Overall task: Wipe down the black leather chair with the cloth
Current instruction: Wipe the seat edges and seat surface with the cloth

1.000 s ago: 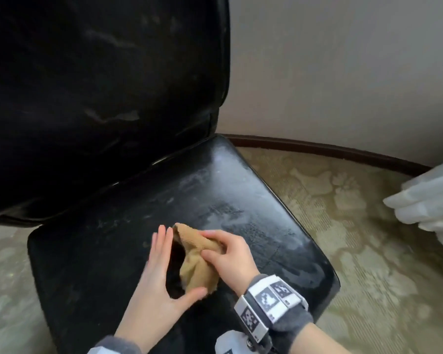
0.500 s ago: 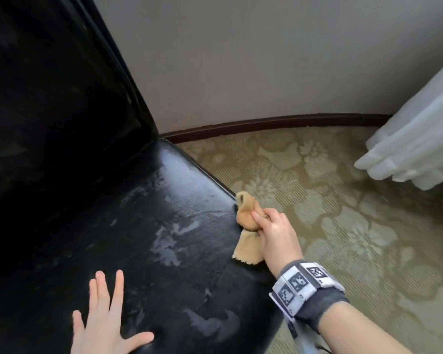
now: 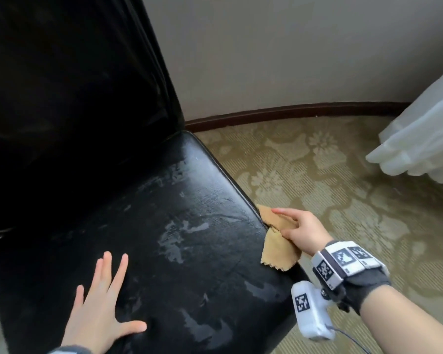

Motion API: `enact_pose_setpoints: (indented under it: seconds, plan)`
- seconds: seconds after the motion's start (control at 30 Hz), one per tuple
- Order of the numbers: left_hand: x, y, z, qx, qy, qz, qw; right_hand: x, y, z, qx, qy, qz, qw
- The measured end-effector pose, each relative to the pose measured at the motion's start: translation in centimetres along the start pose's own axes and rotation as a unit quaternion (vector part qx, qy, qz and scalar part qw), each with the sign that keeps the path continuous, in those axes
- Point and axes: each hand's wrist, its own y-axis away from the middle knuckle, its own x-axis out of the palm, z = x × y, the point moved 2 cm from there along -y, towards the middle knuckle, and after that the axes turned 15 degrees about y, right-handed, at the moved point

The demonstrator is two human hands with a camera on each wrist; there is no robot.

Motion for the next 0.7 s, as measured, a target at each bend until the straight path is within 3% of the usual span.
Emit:
enact_pose_setpoints:
  seconds: [0.1, 0.17, 0.23, 0.33, 0.43, 0.5, 0.63, 0.7]
  plan:
    - [-1.0, 0.4, -0.7, 0.020, 0.141, -0.023, 0.989, -0.5, 1.8, 3.1, -0.065, -0.071, -0.060, 0.994]
    - [-2.4, 0.9, -2.3, 0.041, 0.319, -0.055, 0.945, 0.1, 2.9, 6.2, -0.107, -0.127, -0.043, 0.985]
    - [-3.8, 1.5, -4.6, 0.071, 0.460, -0.039, 0.884, 1.2, 3.9, 9.4, -0.142, -0.181, 0.009, 0.973]
    - [-4.4, 1.7, -7.0, 0.089, 0.568, -0.013, 0.818, 3.5, 5.1, 13.5, -0.196, -0.214, 0.098, 0.952]
    - [-4.9, 1.7, -6.7, 0.087, 0.626, -0.070, 0.772, 5.7, 5.8, 15.7, -0.216, -0.185, 0.136, 0.949]
    - [-5.2, 2.2, -5.7, 0.080, 0.653, -0.103, 0.746, 7.0, 6.0, 16.3, -0.232, -0.139, 0.120, 0.955]
    - [-5.6, 3.5, -3.8, 0.079, 0.650, -0.161, 0.739, 9.1, 7.0, 17.9, -0.297, -0.013, 0.091, 0.950]
    - [-5.5, 4.2, -2.8, 0.092, 0.621, -0.170, 0.760, 10.0, 7.6, 18.9, -0.332, 0.082, 0.069, 0.937]
